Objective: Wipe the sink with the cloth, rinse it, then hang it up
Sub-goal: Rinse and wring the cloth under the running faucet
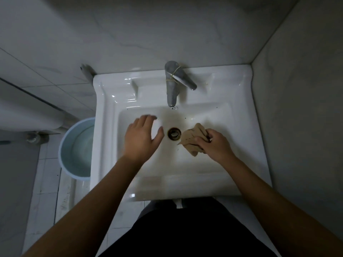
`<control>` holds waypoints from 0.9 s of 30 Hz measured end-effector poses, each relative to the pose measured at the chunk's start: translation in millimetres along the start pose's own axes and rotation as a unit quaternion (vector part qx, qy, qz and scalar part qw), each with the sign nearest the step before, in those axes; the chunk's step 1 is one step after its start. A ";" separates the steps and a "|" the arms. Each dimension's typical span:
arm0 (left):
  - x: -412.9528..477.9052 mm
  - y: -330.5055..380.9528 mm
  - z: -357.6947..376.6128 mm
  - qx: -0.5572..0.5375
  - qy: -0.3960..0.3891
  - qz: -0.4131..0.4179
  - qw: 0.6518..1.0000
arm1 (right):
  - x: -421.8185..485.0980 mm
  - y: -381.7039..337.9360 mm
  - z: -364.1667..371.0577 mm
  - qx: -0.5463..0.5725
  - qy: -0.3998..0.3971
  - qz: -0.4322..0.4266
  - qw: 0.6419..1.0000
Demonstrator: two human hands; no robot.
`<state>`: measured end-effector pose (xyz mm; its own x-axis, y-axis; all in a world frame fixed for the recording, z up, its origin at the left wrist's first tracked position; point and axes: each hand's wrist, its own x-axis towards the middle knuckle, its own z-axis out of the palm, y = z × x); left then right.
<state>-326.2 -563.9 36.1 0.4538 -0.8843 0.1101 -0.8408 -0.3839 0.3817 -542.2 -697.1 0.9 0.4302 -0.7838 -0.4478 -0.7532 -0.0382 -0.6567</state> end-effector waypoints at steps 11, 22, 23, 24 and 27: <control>140.3 47.1 9.1 0.033 0.059 0.164 0.984 | 20.1 -38.6 -10.1 0.019 0.041 0.006 0.999; 157.4 41.5 -7.2 -0.018 0.032 0.114 0.993 | 19.3 -32.9 0.2 0.032 0.051 0.020 0.998; 159.6 39.6 -10.2 -0.024 0.027 0.115 0.993 | 19.8 -32.9 2.0 0.032 0.049 0.018 0.998; 160.5 38.1 -13.1 -0.032 0.019 0.113 0.993 | 20.3 -32.9 4.0 0.033 0.046 0.017 0.998; 145.0 30.6 -19.7 -0.075 0.019 0.070 0.995 | 22.9 -30.7 10.8 0.058 0.030 0.029 0.997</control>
<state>-280.3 -698.6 81.9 0.3492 -0.9144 0.2047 -0.8442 -0.2122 0.4922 -503.9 -707.2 4.3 0.3551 -0.8181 -0.4524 -0.7118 0.0770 -0.6981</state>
